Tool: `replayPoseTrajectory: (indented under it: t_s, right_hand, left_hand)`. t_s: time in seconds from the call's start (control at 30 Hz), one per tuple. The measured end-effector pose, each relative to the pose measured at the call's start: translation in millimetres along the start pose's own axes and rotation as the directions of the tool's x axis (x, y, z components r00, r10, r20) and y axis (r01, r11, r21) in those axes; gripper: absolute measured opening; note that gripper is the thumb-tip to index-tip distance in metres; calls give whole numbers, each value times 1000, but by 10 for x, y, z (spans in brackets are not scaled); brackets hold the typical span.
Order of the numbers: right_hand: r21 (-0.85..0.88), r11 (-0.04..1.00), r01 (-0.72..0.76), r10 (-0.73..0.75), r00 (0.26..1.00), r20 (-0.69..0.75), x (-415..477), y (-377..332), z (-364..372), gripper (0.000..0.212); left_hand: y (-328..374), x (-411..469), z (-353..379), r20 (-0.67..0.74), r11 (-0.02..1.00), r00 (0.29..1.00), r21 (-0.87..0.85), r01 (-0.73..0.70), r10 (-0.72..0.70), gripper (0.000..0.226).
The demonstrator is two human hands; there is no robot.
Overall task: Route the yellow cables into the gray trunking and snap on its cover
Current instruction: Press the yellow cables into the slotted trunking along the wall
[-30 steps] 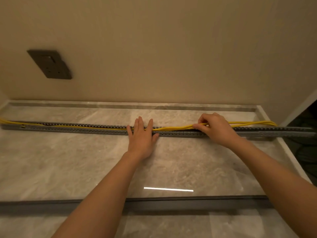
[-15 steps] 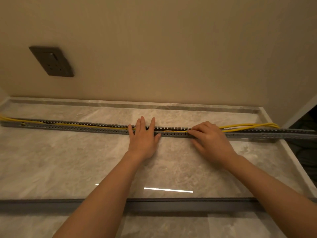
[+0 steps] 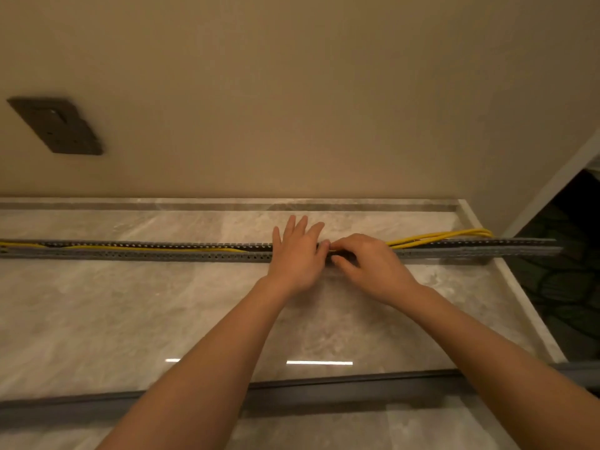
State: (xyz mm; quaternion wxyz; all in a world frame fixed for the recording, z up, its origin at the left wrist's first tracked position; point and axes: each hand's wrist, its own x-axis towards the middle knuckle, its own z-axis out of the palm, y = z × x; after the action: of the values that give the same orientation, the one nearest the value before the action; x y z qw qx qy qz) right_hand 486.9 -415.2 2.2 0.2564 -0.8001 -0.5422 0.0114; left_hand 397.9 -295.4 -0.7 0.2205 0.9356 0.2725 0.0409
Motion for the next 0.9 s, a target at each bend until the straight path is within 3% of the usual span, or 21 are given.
replayPoseTrajectory:
  t_s: [0.23, 0.43, 0.57, 0.7, 0.9]
  right_hand:
    - [71, 997, -29, 26, 999, 40, -139, 355, -420, 17]
    - [45, 995, -88, 90, 995, -35, -260, 826, -637, 16]
    - [-124, 980, -158, 153, 987, -51, -257, 1125, -715, 20]
    - [-305, 913, -270, 290, 957, 22, -275, 1348, -828, 35]
    - [-94, 914, -395, 404, 906, 129, -217, 1456, -1005, 37]
  left_hand:
    - [312, 218, 264, -1, 999, 1000, -33, -24, 24, 44]
    - [337, 216, 430, -4, 989, 1000, 150, 14, -13, 46]
    - [349, 230, 421, 22, 986, 999, 167, 22, -26, 47]
    - [344, 237, 419, 42, 983, 999, 184, 25, -33, 47]
    - [344, 260, 413, 69, 983, 997, 183, 31, -45, 48]
